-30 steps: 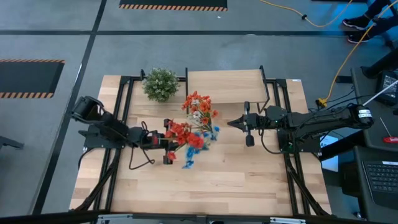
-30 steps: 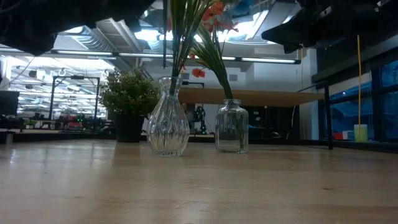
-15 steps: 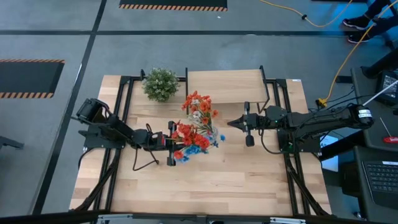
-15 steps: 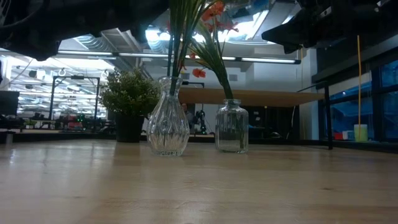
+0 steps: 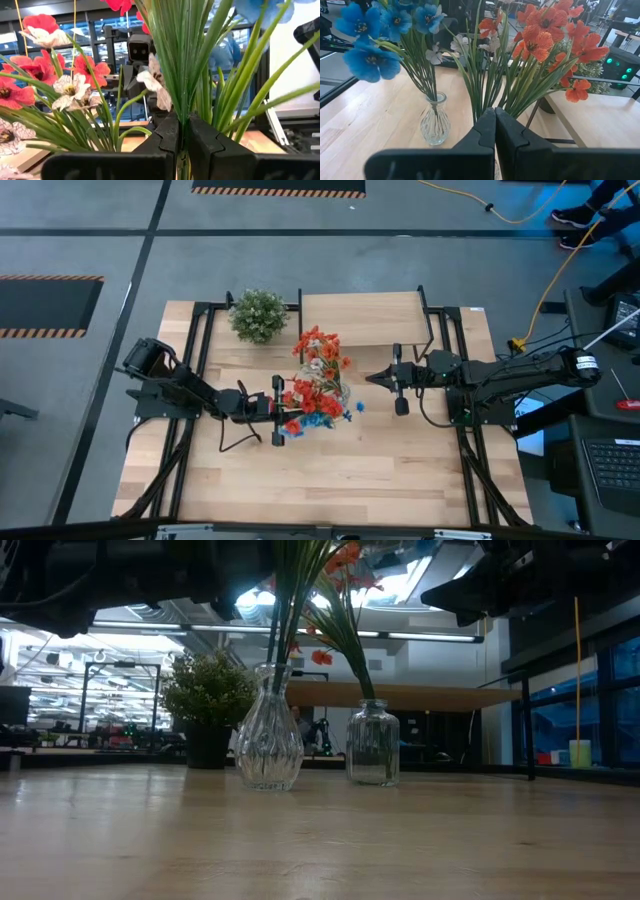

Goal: Pick and place flowers into a vace then onto a shelf
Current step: Put the orange flowers into the bottom transparent vase

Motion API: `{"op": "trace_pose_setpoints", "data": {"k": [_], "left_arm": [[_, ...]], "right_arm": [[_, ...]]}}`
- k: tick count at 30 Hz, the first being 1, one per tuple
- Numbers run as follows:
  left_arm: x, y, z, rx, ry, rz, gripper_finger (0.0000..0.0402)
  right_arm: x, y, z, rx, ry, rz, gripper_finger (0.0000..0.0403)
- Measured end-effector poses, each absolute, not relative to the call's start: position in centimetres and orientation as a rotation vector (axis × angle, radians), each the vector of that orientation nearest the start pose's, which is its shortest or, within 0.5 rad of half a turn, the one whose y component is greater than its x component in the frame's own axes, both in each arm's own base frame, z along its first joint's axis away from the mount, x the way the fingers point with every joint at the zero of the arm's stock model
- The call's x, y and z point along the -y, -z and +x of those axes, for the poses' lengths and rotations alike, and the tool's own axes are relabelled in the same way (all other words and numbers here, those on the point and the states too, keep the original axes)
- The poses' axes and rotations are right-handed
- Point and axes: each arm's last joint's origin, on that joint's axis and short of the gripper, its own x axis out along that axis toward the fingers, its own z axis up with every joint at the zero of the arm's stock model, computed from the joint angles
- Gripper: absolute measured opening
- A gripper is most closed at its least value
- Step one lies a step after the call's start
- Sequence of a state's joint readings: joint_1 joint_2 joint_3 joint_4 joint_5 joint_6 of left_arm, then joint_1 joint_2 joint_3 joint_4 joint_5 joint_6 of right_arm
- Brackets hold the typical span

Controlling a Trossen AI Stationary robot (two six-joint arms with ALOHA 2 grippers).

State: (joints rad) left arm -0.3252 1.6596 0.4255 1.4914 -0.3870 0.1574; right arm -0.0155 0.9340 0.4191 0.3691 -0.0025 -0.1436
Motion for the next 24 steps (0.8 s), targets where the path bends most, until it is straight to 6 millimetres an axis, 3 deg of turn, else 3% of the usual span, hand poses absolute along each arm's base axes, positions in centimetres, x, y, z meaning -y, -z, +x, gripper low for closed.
{"op": "trace_pose_setpoints", "data": {"k": [6, 24], "left_arm": [[7.6, -17.7, 26.2, 0.224, -0.102, 0.070, 0.0020], [7.2, -14.5, 27.2, 0.155, -0.142, 0.053, 0.0020]], "right_arm": [[0.3, -23.3, 20.1, -0.147, 0.003, -0.142, 0.0004], [0.3, -23.3, 20.1, -0.152, 0.002, -0.142, 0.0004]]}}
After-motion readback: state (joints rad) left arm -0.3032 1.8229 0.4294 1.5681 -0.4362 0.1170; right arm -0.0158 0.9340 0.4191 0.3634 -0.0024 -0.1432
